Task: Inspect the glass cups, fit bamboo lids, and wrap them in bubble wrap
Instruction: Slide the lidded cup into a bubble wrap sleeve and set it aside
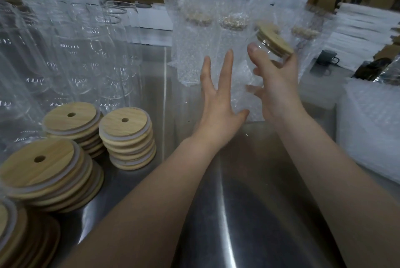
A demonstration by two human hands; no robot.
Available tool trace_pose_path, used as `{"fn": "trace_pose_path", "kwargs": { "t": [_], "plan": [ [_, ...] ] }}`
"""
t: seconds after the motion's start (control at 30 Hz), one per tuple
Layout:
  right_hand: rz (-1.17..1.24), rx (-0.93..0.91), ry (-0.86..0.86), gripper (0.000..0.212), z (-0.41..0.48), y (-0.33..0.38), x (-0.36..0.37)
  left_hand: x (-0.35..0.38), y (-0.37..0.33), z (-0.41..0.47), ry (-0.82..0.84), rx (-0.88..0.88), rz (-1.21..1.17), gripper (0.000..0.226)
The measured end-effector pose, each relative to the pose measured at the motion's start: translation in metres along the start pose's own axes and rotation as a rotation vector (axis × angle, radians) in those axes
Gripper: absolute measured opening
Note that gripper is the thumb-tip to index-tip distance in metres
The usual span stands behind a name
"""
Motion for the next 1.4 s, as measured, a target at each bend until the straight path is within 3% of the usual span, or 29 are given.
{"fn": "trace_pose_path", "kwargs": {
  "t": [0.13,0.23,0.53,0.87,1.0,1.23,1.4],
  "plan": [
    [-0.022,-0.050,-0.013,0.049,-0.002,0.003,0.004,-0.012,0.016,0.001,-0.161,-0.140,0.004,0.123],
    [-0.030,-0.102,-0.028,0.057,-0.002,0.009,0.005,-0.016,0.025,0.001,-0.181,-0.274,0.015,0.113],
    [-0.058,-0.152,0.009,0.042,-0.004,0.018,0.004,-0.019,0.011,-0.001,-0.204,-0.126,0.002,0.099],
    [-0.059,-0.190,0.093,0.046,-0.010,0.023,0.016,-0.029,-0.003,-0.005,-0.309,-0.035,-0.079,0.099],
    [-0.077,-0.200,0.084,0.043,-0.010,0.027,0.015,-0.028,-0.008,-0.004,-0.267,-0.018,-0.094,0.109],
    [0.023,-0.287,-0.035,0.044,-0.011,0.041,-0.001,-0.021,-0.004,-0.002,-0.178,-0.095,0.225,0.132],
    [0.088,-0.349,-0.013,0.053,-0.015,0.047,0.001,-0.022,0.010,0.000,-0.175,-0.141,0.152,0.107]
  ]
}}
Point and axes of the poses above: each hand's wrist, its own z-axis towards the middle knuckle, its own x-axis out of the palm, y = z × x, the point moved 7 cm from there along z, towards the middle knuckle, and after that the axes turned 3 degrees about y, right-handed, at the moved point
